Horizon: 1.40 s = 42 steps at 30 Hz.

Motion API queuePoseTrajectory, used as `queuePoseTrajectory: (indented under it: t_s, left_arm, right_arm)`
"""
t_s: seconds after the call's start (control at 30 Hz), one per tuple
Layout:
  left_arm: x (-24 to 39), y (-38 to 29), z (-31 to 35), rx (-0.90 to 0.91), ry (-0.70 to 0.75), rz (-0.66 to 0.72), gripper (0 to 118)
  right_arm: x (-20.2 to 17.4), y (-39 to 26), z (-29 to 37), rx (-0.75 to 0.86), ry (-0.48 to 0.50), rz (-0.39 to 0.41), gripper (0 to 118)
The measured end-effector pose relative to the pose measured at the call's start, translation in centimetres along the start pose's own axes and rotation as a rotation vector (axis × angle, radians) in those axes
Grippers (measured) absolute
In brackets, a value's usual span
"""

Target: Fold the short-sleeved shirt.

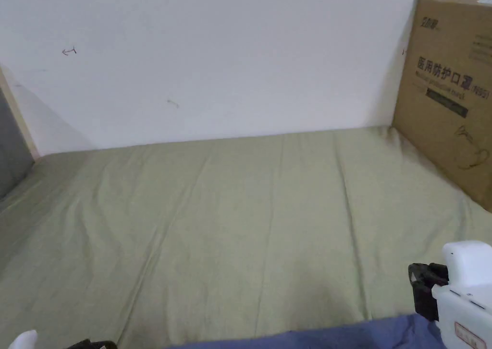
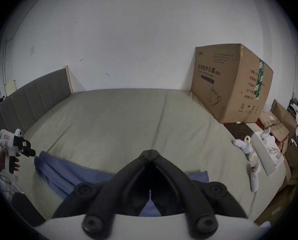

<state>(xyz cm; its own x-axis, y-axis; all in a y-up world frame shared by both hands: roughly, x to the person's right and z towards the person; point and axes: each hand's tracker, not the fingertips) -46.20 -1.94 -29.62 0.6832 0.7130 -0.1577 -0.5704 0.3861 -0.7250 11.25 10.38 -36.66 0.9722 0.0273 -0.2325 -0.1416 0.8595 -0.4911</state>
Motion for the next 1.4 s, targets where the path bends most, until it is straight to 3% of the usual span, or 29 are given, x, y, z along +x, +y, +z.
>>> queuePoseTrajectory:
  t_s: [0.13, 0.23, 0.33, 0.37, 0.4, 0.43, 0.47, 0.5, 0.53, 0.6, 0.8, 1.0, 1.17, 1.3, 1.4]
  left_arm:
    - [-2.5, -2.0, -4.2, -0.139, -0.161, 0.132, 118]
    - [-3.4, -1.7, -4.4, -0.039, -0.309, 0.135, 118]
    - [-5.9, -2.1, -5.3, -0.028, -0.553, 0.453, 115]
    - [-6.4, -2.6, -5.6, -0.036, -0.591, 0.503, 97]
    - [-6.8, -3.1, -6.2, -0.074, -0.5, 0.47, 67]
    - [-6.7, -3.5, -6.5, -0.098, -0.349, 0.4, 26]
    - [-7.5, -3.4, -7.4, -0.131, -0.181, 0.278, 10]
    - [-7.1, -3.2, -7.0, -0.075, -0.298, 0.24, 10]
    - [-6.6, -2.5, -6.5, -0.058, -0.301, 0.229, 10]
    - [-6.4, -2.3, -6.8, -0.097, -0.203, 0.189, 10]
    - [1.7, -2.0, -2.5, -0.014, 0.187, -0.192, 10]
    - [5.8, -2.9, 2.5, 0.109, 0.378, -0.314, 10]
    - [8.6, -2.1, 5.5, 0.129, 0.663, -0.433, 10]
    - [11.9, -2.0, 5.0, 0.104, 0.596, -0.408, 10]
    - [15.1, -2.8, 1.6, 0.02, 0.377, -0.333, 10]
  right_arm:
    - [-0.1, -0.4, -0.8, -0.029, -0.005, 0.012, 0]
    - [-0.1, -0.5, -1.1, -0.042, 0.006, 0.005, 0]
    - [-0.6, -0.7, -1.3, -0.053, 0.015, 0.008, 0]
    - [-0.5, -0.8, -1.4, -0.055, 0.019, 0.01, 0]
    - [-0.6, -0.9, -1.5, -0.057, 0.024, 0.012, 0]
    - [-0.7, -1.0, -1.6, -0.059, 0.029, 0.01, 0]
    - [-0.9, -1.1, -1.7, -0.059, 0.032, 0.008, 0]
    - [-0.8, -1.2, -2.0, -0.063, 0.032, 0.003, 0]
    - [-0.8, -1.2, -2.2, -0.067, 0.03, -0.003, 0]
    - [-0.9, -1.0, -2.5, -0.068, 0.038, -0.019, 0]
    - [0.0, 2.5, -2.8, 0.133, 0.019, -0.053, 0]
    - [0.0, 7.3, -5.3, 0.276, -0.055, -0.044, 0]
    - [-0.3, 7.9, -5.3, 0.277, -0.047, 0.01, 0]
    - [-0.4, 6.8, -4.7, 0.261, -0.021, 0.023, 0]
    - [-0.3, 5.8, -4.4, 0.231, 0.006, 0.005, 0]
